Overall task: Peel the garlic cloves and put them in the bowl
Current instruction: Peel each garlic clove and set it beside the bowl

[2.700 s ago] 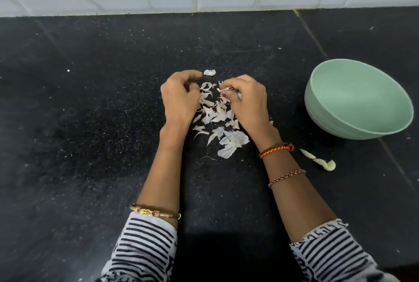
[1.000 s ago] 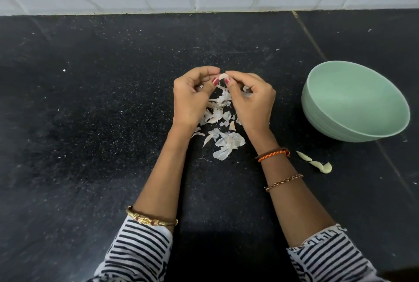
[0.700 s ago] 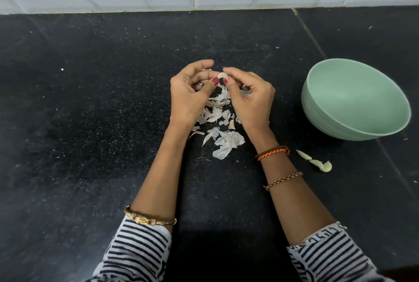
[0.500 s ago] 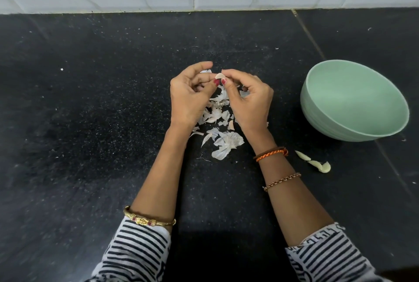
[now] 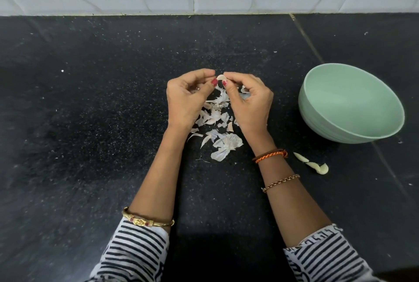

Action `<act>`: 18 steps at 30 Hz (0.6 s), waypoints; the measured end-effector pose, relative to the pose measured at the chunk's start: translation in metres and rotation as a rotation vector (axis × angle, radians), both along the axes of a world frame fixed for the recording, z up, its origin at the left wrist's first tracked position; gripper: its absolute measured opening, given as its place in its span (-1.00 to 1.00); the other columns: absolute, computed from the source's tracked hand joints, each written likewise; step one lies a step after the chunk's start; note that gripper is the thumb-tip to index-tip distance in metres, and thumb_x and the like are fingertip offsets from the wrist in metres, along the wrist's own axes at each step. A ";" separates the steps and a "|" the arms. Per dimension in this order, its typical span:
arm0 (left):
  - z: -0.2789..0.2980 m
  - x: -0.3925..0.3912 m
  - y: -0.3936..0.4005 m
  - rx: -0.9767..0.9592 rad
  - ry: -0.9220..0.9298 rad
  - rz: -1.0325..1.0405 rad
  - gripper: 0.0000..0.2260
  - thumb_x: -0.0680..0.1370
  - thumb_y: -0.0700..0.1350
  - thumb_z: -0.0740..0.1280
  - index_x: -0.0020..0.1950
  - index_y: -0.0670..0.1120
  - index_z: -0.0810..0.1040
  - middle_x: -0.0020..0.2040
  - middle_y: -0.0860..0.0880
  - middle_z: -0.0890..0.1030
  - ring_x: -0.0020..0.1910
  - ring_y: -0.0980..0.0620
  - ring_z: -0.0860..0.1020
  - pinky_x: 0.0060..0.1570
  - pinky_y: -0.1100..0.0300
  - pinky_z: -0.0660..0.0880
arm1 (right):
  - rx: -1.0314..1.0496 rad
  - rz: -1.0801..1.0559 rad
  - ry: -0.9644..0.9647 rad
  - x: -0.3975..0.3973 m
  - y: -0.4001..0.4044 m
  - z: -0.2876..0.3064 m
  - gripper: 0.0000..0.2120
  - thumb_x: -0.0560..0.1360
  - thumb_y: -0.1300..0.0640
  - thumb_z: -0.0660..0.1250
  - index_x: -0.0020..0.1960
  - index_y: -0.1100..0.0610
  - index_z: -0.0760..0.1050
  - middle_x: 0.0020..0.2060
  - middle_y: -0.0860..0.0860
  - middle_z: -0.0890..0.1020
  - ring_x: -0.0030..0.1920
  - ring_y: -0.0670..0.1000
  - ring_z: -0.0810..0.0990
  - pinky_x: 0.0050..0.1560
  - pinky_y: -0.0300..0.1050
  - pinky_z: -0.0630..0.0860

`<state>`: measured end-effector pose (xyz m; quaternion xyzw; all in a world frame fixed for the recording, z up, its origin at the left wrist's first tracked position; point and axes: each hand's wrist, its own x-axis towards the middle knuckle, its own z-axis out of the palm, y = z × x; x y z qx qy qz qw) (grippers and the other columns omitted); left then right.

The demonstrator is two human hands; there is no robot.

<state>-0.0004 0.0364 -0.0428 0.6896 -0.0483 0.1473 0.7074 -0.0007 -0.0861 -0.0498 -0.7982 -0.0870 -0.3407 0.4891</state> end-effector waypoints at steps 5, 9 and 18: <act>0.004 -0.002 -0.001 0.118 -0.029 -0.033 -0.83 0.46 -0.22 0.37 -0.08 0.05 0.63 -0.21 0.17 0.66 -0.12 0.05 0.63 -0.02 0.17 0.55 | -0.023 -0.007 -0.011 0.001 0.000 -0.001 -0.85 0.43 0.26 0.38 0.00 0.19 0.63 -0.20 0.00 0.67 -0.19 -0.13 0.54 -0.10 -0.21 0.50; 0.006 -0.004 -0.002 0.145 -0.013 -0.046 -0.83 0.48 -0.24 0.37 -0.08 0.05 0.62 -0.23 0.06 0.66 -0.17 0.03 0.59 -0.06 0.17 0.52 | -0.048 -0.020 -0.045 0.001 0.000 -0.003 -0.86 0.44 0.24 0.38 -0.02 0.19 0.64 -0.16 0.03 0.69 -0.16 -0.09 0.58 -0.09 -0.24 0.49; 0.007 -0.004 0.000 0.115 -0.006 -0.062 -0.83 0.46 -0.27 0.39 -0.17 0.01 0.62 -0.23 -0.33 0.60 -0.26 -0.08 0.49 -0.21 0.21 0.48 | -0.108 -0.005 -0.105 0.002 -0.001 -0.004 -0.89 0.42 0.23 0.37 -0.09 0.22 0.65 -0.21 0.07 0.69 -0.19 0.02 0.62 -0.06 -0.37 0.38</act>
